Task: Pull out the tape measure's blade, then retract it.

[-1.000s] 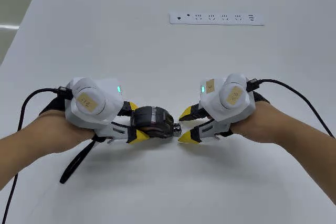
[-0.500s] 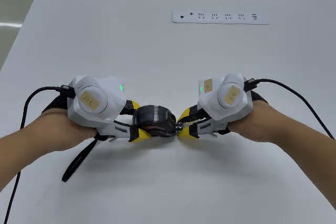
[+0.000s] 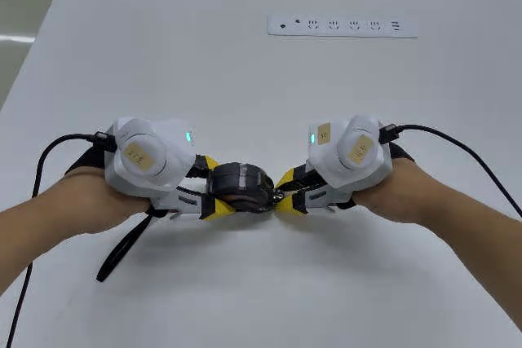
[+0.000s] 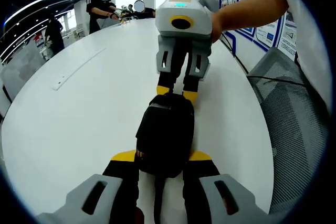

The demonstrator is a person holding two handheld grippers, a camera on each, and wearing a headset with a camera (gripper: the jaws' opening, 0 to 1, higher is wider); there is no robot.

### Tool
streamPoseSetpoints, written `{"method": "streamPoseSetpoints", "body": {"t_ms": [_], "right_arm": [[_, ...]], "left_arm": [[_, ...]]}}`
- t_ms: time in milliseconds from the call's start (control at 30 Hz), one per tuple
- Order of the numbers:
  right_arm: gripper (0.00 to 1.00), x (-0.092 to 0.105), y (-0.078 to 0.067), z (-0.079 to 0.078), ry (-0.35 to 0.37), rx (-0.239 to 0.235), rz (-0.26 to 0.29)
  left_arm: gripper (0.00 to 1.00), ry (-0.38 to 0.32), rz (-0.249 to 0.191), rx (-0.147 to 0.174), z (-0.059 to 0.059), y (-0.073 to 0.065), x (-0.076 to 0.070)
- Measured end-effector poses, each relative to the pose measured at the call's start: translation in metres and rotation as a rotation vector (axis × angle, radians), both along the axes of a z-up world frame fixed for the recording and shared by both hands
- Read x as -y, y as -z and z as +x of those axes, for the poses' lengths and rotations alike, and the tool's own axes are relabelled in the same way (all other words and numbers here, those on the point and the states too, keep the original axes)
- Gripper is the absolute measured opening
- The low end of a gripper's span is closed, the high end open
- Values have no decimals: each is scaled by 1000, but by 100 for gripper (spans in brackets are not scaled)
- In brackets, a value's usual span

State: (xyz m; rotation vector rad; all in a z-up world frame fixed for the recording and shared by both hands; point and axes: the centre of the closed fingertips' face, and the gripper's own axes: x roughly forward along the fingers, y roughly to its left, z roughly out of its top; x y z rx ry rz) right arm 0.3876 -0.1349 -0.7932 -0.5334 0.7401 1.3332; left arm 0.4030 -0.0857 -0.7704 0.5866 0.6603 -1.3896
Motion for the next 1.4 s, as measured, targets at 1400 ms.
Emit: {"method": "streamPoseSetpoints", "body": {"t_ms": [1400], "right_arm": [[7, 39, -1, -4, 9, 11, -33]], "left_arm": [[26, 11, 13, -5, -2, -1, -1]]}}
